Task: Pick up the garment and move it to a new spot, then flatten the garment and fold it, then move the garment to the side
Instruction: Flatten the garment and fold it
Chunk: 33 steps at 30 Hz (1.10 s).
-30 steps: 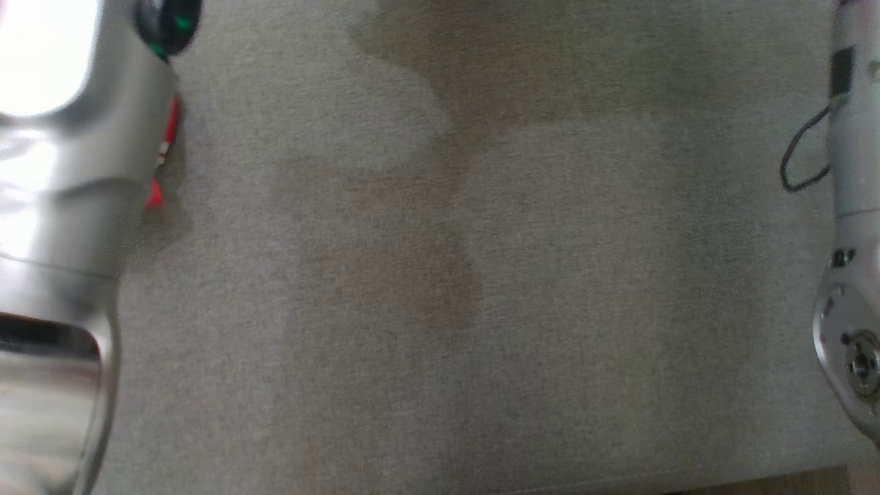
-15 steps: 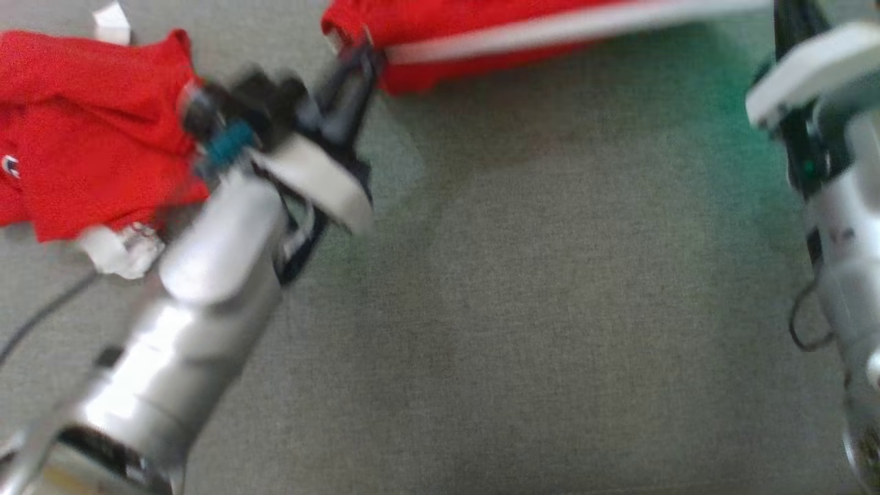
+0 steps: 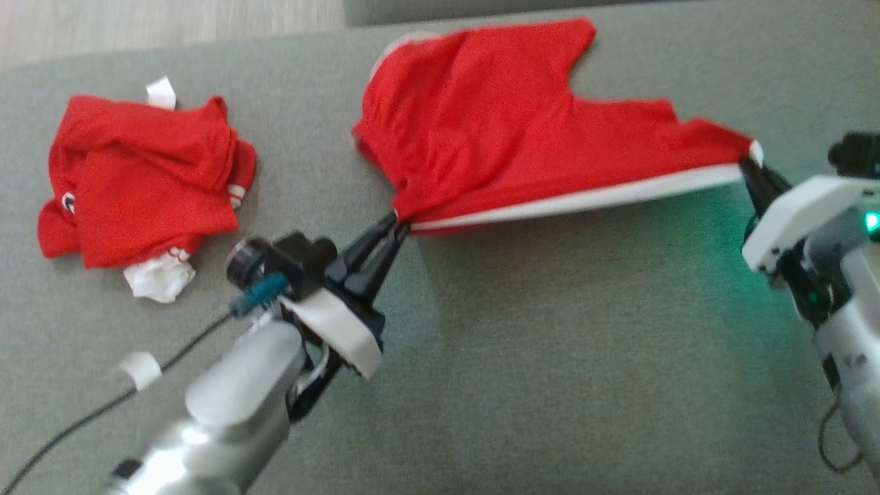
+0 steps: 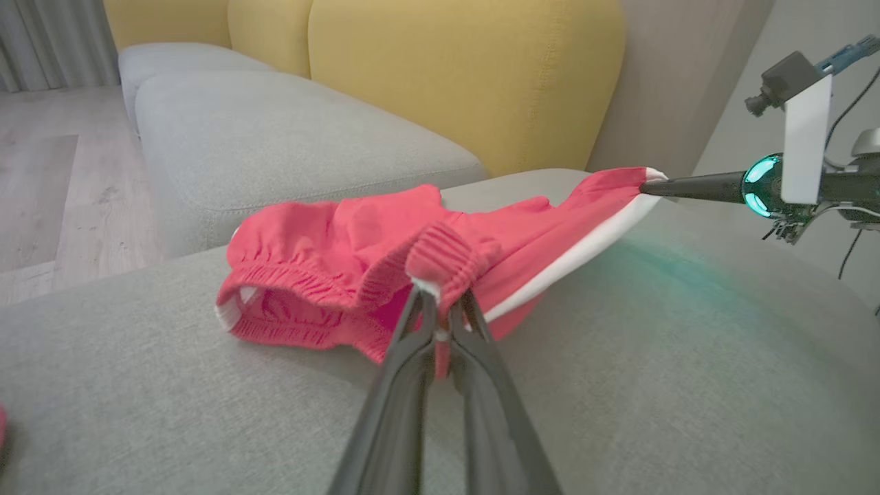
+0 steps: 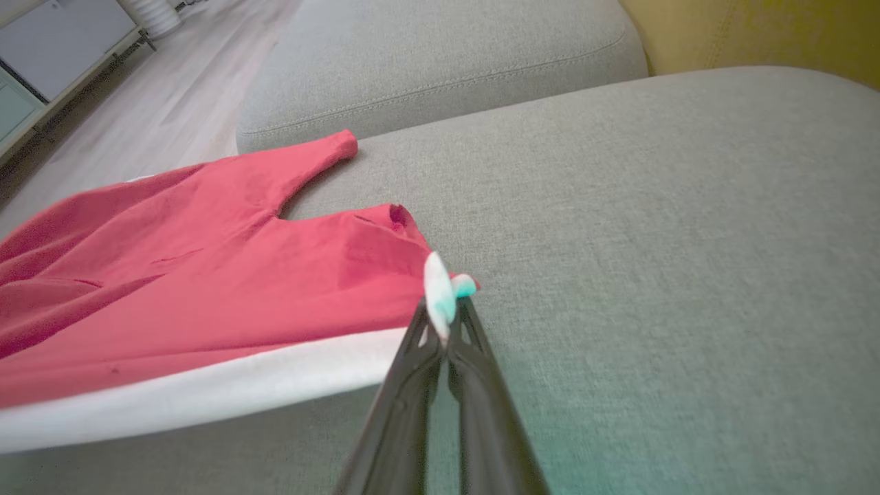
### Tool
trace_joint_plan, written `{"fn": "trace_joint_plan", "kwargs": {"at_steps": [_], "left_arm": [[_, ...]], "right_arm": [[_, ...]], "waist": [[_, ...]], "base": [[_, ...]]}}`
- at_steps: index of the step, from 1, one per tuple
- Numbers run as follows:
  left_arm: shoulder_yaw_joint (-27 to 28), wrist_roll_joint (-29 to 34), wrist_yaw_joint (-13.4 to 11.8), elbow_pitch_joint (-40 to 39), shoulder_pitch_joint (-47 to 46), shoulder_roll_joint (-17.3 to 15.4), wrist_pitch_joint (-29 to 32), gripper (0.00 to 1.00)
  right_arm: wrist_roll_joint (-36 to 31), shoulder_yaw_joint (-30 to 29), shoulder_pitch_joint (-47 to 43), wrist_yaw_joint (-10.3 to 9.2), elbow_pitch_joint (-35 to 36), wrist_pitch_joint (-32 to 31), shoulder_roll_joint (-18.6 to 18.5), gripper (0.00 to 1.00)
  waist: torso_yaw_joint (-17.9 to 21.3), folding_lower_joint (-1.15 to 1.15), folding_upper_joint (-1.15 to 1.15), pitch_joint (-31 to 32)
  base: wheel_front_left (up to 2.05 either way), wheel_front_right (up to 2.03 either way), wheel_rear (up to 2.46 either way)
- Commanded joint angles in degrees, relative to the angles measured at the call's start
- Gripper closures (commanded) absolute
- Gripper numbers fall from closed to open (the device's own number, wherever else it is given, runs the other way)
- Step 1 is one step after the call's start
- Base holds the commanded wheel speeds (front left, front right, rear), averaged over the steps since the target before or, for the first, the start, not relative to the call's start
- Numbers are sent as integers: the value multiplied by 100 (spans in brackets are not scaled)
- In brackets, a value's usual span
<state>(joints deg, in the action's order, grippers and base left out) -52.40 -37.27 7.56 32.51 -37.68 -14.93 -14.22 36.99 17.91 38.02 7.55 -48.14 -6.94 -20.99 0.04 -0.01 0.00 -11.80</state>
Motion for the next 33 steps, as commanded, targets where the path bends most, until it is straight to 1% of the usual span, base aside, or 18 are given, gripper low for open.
{"fn": "trace_joint_plan", "kwargs": {"at_steps": [1, 4, 9, 12, 15, 18, 24, 28, 33], "left_arm": [[190, -50, -77, -123, -33, -270, -66, 100], [124, -92, -131, -235, 312, -297, -67, 100], [33, -211, -249, -568, 906, -361, -65, 100], [-11, -274, -360, -867, 1200, -399, -37, 100], [-51, -317, -461, -1170, 1415, -437, 4, 100], [-83, -345, -551, -1425, 1551, -453, 52, 100], [-2, -396, -678, -1712, 1517, -484, 89, 100], [99, -415, -722, -1791, 1332, -507, 129, 100], [223, -419, -710, -1811, 987, -485, 158, 100]], "right_arm": [[97, 9, -119, -6, 172, -4, -272, 100], [408, 41, -545, -6, 406, -137, -311, 100], [724, 19, -1205, -6, 948, -377, -506, 100], [901, -184, -1603, -6, 1318, -514, -607, 100], [1011, -493, -1985, -6, 1671, -619, -628, 100], [916, -743, -2311, -6, 2035, -729, -649, 100], [514, -1359, -2475, -6, 2607, -943, -415, 100], [124, -1752, -2341, -6, 2894, -1147, -221, 100], [-320, -2090, -1827, -6, 3190, -1501, 56, 100]], "waist": [[61, 1, 0, 213], [113, 1, 0, 541], [210, 1, 0, 945], [231, 1, 0, 1066], [216, 1, 0, 1096], [180, 1, 0, 1087], [84, 1, 0, 939], [-14, 1, 0, 768], [-189, 1, 0, 443]], "base": [[0, 0, 0], [0, 0, 0], [0, 0, 0], [0, 0, 0], [0, 0, 0], [0, 0, 0], [0, 0, 0], [0, 0, 0], [0, 0, 0]]}}
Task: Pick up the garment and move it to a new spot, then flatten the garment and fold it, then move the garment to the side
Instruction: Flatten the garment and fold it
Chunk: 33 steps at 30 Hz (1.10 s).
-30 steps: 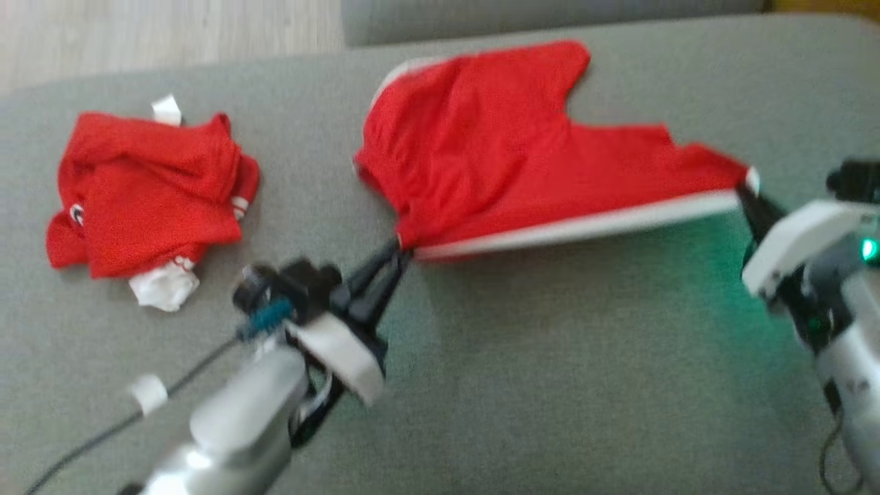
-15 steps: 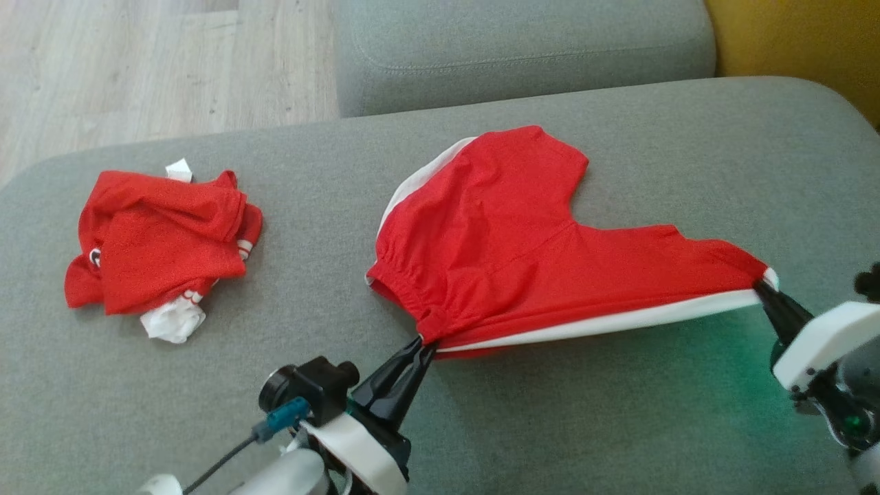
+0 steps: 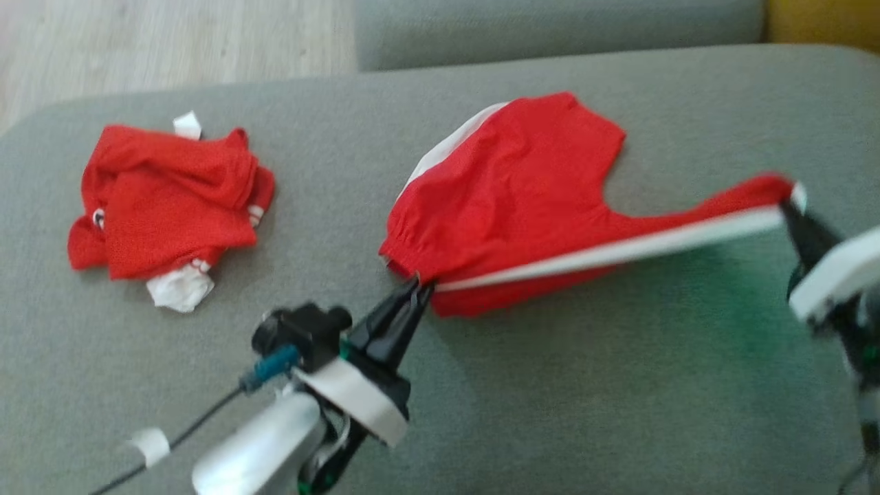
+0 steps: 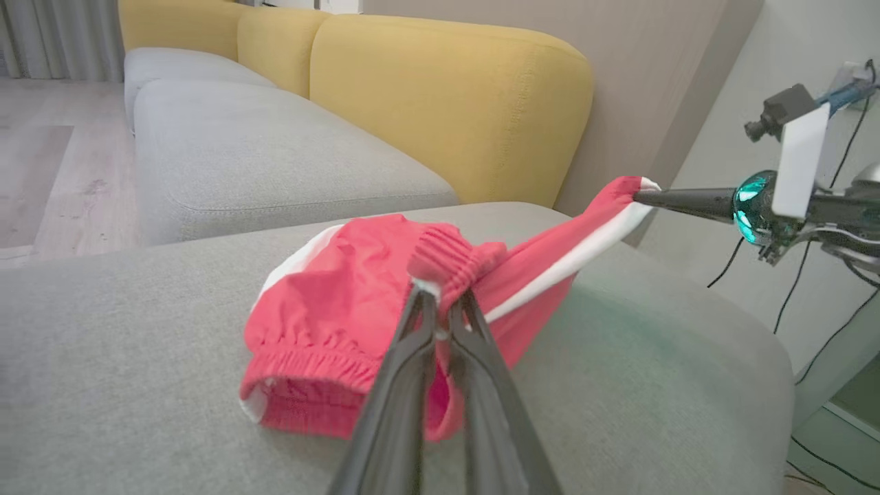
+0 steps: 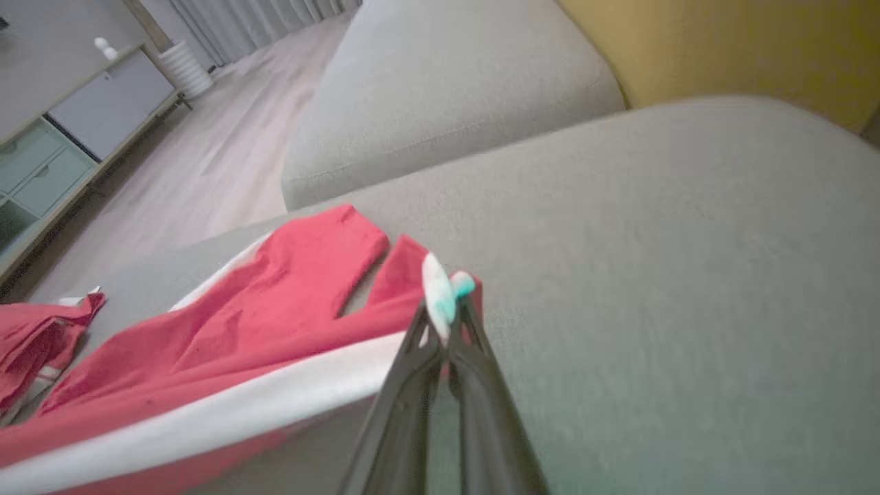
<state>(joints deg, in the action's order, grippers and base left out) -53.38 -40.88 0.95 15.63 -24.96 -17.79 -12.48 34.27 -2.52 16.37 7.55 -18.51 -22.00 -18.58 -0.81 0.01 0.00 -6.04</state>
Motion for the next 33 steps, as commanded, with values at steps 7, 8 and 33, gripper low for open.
{"fn": "trace_joint_plan", "kwargs": {"at_steps": [7, 8, 33], "left_arm": [[453, -58, 40, 84, -879, -85, 53, 100], [463, -54, 63, 129, -969, -57, 57, 100], [264, 149, 594, 1822, -2344, 1106, -232, 100]], "right_arm": [[-681, -238, 1315, -6, 184, -506, 69, 100], [-768, -261, 1470, -6, 112, -567, 103, 100], [-2568, -207, 4388, -6, -2733, -312, 253, 100]], "waist": [[-451, -1, 0, -654], [-507, -1, 0, -732], [-1638, -1, 0, -1871]], "base": [[0, 0, 0], [0, 0, 0], [0, 0, 0]]}}
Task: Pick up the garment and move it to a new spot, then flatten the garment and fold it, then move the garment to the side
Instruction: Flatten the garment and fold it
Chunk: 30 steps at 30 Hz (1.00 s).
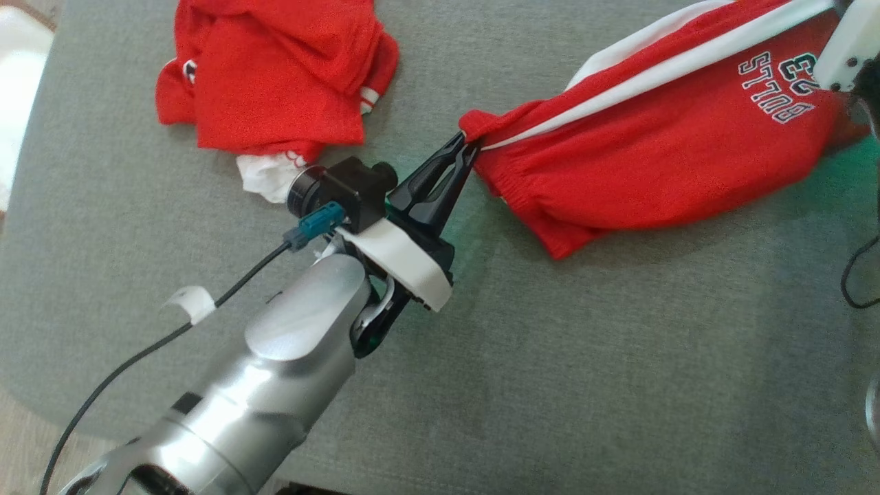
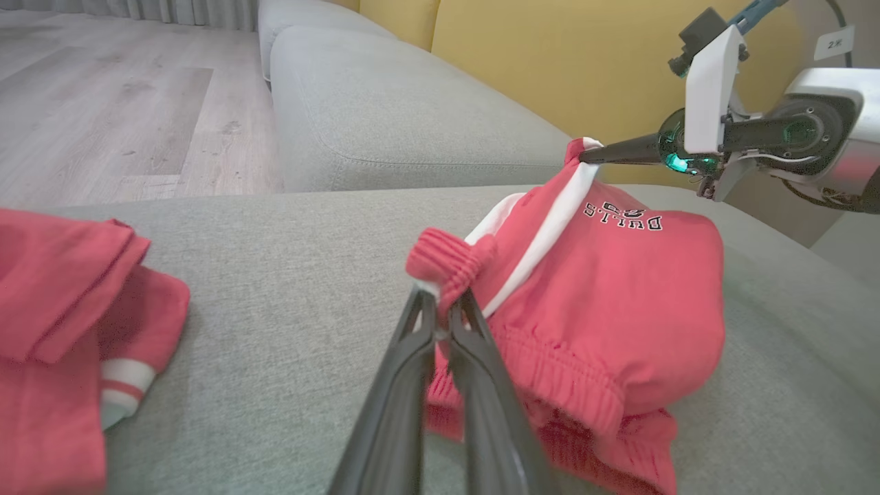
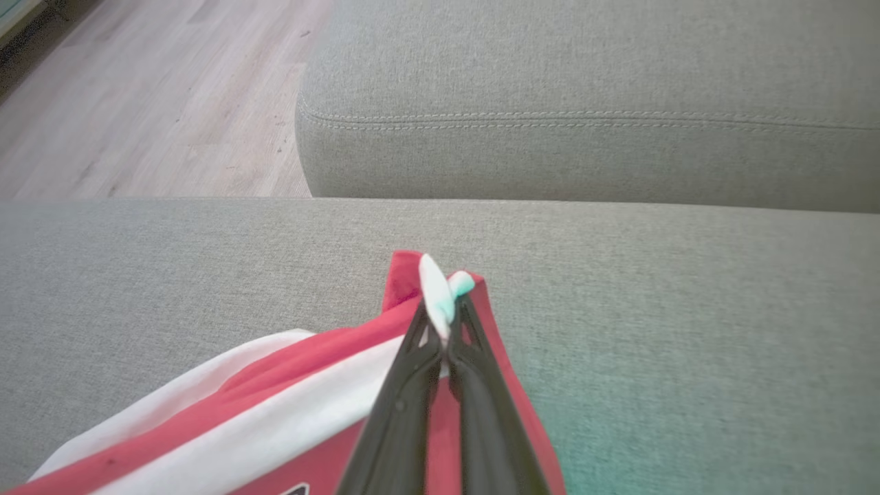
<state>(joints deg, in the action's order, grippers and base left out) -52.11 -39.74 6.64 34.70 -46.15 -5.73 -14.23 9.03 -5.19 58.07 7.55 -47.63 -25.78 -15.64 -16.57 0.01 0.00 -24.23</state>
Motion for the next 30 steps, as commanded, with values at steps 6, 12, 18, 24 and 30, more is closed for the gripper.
{"fn": "trace_joint_plan", "kwargs": {"at_steps": [6, 12, 18, 24, 30], "left_arm": [[54, 27, 61, 149, -342, 61, -70, 47], [127, 42, 73, 271, -358, 90, -75, 0], [672, 133, 12, 82, -148, -118, -75, 0], [1548, 453, -251, -606, 277, -363, -76, 0], [2691, 894, -492, -1477, 1178, -414, -76, 0]], "right_arm": [[-394, 220, 477, -6, -305, 453, -152, 0], [-128, 330, 675, -6, -657, 1232, 22, 0], [622, 630, 651, -6, -669, 2069, 71, 0], [1245, 1305, 198, -6, -170, 2916, -39, 0], [1738, 1780, -634, -6, 465, 3764, -166, 0]], "waist": [[-222, -1, 0, -123], [-166, -1, 0, -36], [124, -1, 0, 287], [471, -1, 0, 683], [850, -1, 0, 1133]], "base": [[0, 0, 0], [0, 0, 0], [0, 0, 0], [0, 0, 0], [0, 0, 0]]}}
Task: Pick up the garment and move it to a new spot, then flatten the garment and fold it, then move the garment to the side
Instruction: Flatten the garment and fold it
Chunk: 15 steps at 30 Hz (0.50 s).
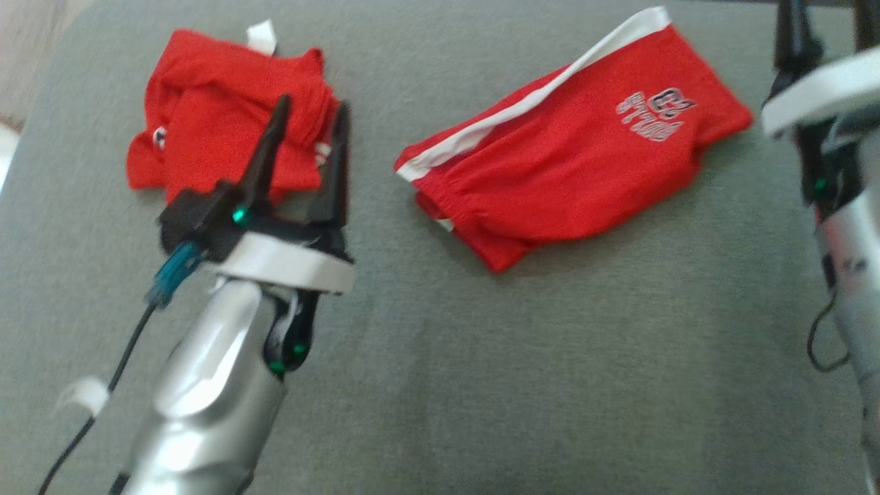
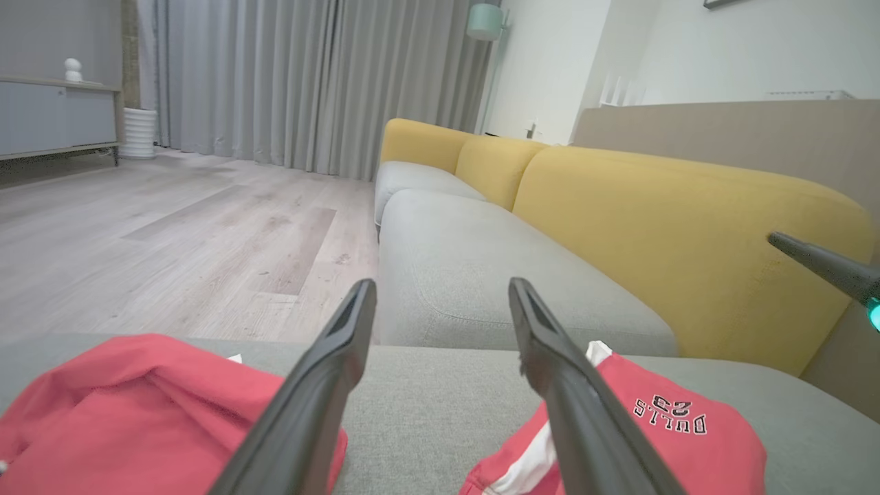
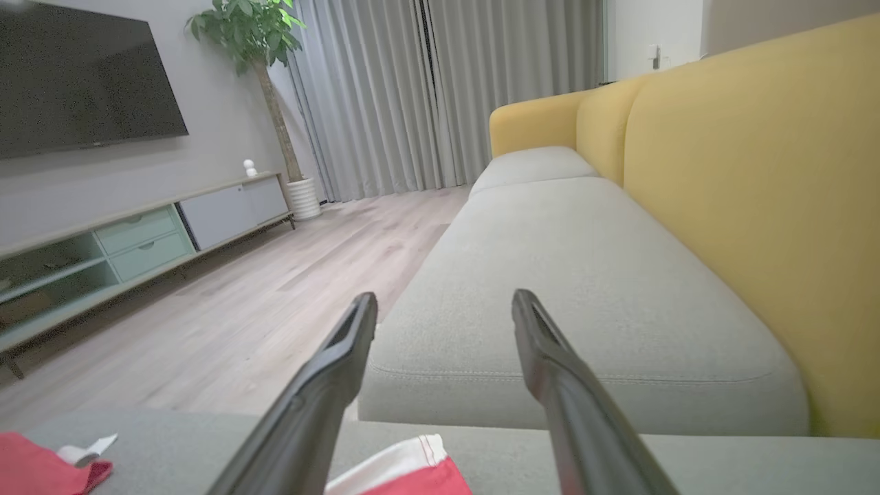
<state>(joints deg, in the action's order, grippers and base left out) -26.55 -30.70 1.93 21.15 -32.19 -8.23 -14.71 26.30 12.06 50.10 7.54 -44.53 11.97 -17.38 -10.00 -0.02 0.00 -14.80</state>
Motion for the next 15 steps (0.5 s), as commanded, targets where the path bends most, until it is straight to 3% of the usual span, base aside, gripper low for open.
{"fn": "trace_joint_plan", "kwargs": {"at_steps": [1, 5, 15], "left_arm": [[291, 54, -28, -217, -75, -156, -29, 0], [733, 326, 19, -441, 461, -111, -29, 0], [1782, 892, 328, -1003, 1760, 216, -29, 0]], "right_arm": [[-70, 81, 35, -5, 245, 96, -27, 0], [-315, -28, -600, -5, 659, 272, 183, 0], [-600, -743, -2530, -5, 1978, 301, 1286, 0]], "waist": [[261, 2, 0, 258], [492, 2, 0, 516], [941, 2, 0, 897]], "base": [[0, 0, 0], [0, 0, 0], [0, 0, 0]]}}
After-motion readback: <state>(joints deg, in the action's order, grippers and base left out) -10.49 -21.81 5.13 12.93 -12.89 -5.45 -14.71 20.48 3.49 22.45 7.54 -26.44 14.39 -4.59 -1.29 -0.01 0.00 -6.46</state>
